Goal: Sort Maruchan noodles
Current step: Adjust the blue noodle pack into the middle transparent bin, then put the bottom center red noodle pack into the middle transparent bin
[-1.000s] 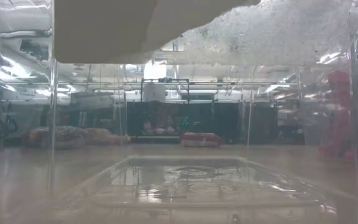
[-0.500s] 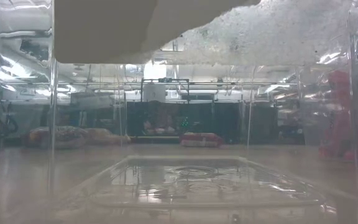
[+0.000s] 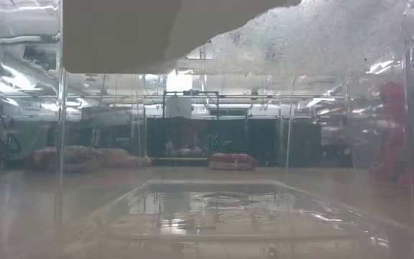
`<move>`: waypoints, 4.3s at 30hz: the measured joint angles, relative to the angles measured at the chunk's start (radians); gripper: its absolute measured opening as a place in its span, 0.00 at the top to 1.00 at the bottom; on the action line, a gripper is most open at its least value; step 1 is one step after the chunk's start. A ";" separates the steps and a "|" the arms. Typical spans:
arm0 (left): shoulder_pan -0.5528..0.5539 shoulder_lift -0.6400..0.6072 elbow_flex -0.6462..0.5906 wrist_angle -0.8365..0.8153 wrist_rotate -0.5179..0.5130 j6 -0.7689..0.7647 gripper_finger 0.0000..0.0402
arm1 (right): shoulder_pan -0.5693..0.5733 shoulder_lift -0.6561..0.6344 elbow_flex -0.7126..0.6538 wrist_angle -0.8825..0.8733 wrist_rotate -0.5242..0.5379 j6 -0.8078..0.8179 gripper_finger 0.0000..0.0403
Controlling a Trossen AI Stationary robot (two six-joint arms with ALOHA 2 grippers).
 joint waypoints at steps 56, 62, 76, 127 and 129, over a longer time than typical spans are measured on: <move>0.061 -0.212 -0.040 0.020 0.077 0.116 0.69 | 0.028 0.000 0.000 -0.052 -0.009 0.053 0.43; 0.018 -0.306 0.068 0.063 -0.173 0.076 0.59 | 0.022 0.000 0.000 -0.052 0.007 0.048 0.43; 0.244 -0.594 -0.077 0.036 -0.541 0.208 0.68 | -0.286 0.000 0.000 -0.052 -0.184 -0.137 0.55; 1.254 -0.081 -0.408 0.297 -0.232 0.480 0.17 | -0.805 -0.191 0.000 -0.510 -0.125 -0.597 0.23; 1.228 -0.066 -0.408 0.299 -0.252 0.411 0.17 | -0.806 -0.211 0.000 -0.536 -0.151 -0.624 0.23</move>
